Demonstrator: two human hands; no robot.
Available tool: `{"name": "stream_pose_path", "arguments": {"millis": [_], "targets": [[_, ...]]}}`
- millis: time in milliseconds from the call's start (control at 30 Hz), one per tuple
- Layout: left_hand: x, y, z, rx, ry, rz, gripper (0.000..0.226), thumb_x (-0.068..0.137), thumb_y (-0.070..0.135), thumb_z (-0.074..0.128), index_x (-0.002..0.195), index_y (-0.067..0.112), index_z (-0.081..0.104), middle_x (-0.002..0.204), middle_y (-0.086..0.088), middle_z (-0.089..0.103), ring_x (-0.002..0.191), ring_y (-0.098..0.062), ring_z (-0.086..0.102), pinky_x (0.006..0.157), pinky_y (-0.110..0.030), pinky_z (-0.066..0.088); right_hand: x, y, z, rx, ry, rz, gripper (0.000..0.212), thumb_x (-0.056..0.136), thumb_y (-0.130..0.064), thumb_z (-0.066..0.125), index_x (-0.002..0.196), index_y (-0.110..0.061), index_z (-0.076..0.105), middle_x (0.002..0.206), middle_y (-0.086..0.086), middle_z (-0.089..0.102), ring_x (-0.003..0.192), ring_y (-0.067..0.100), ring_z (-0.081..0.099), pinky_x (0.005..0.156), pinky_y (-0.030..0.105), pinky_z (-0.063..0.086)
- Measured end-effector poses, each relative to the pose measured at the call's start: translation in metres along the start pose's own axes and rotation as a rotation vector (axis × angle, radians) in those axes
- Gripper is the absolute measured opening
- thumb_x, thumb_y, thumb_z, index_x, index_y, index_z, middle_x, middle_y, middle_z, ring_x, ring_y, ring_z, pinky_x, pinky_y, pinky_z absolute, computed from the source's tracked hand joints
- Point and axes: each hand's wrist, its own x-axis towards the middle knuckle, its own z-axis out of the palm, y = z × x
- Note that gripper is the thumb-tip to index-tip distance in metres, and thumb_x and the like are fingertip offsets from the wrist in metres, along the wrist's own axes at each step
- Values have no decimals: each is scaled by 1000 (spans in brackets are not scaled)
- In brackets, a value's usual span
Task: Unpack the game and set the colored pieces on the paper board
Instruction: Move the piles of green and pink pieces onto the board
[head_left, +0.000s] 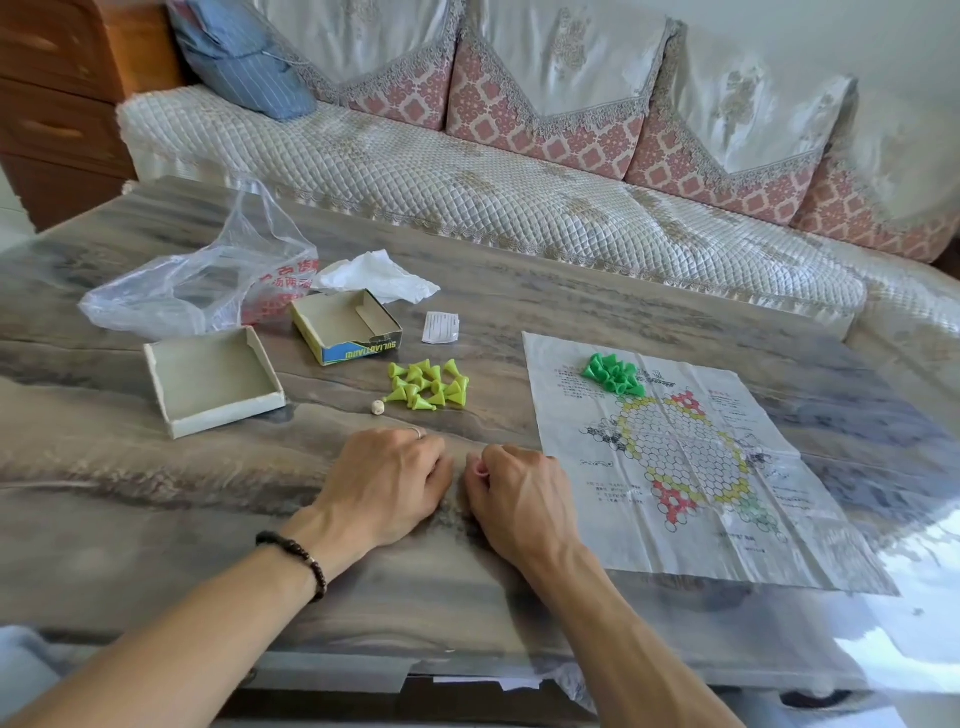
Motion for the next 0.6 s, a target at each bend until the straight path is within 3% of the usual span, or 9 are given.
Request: {"name": "stream_pose_path", "arguments": {"millis": [200, 333, 500, 600], "targets": [[2, 1, 0, 33, 46, -2, 34, 87, 31, 44, 55, 20, 40, 47, 0, 46, 40, -25, 48, 43, -25, 23, 3, 0, -2, -7, 22, 4, 38, 78, -29, 52, 55, -20, 23, 43, 7, 50, 39, 34, 44, 41, 26, 20], [6, -2, 5, 31, 45, 9, 37, 91, 31, 43, 57, 16, 46, 50, -2, 48, 42, -27, 50, 38, -28, 31, 7, 0, -3, -34, -3, 45, 41, 71, -27, 57, 52, -17, 21, 38, 8, 45, 35, 34, 39, 41, 23, 17], [16, 3, 11, -20, 42, 6, 34, 88, 29, 45, 57, 18, 37, 49, -3, 44, 38, -29, 47, 37, -27, 26, 9, 11, -13, 65, -23, 201, 50, 79, -25, 53, 49, -16, 14, 38, 4, 24, 40, 32, 28, 43, 28, 21], [27, 15, 19, -76, 35, -23, 34, 86, 29, 50, 58, 21, 32, 50, -3, 43, 40, -31, 45, 39, -27, 24, 12, 35, -34, 138, 26, 288, 51, 86, -20, 54, 47, -15, 21, 40, -3, 19, 39, 19, 21, 42, 30, 20]]}}
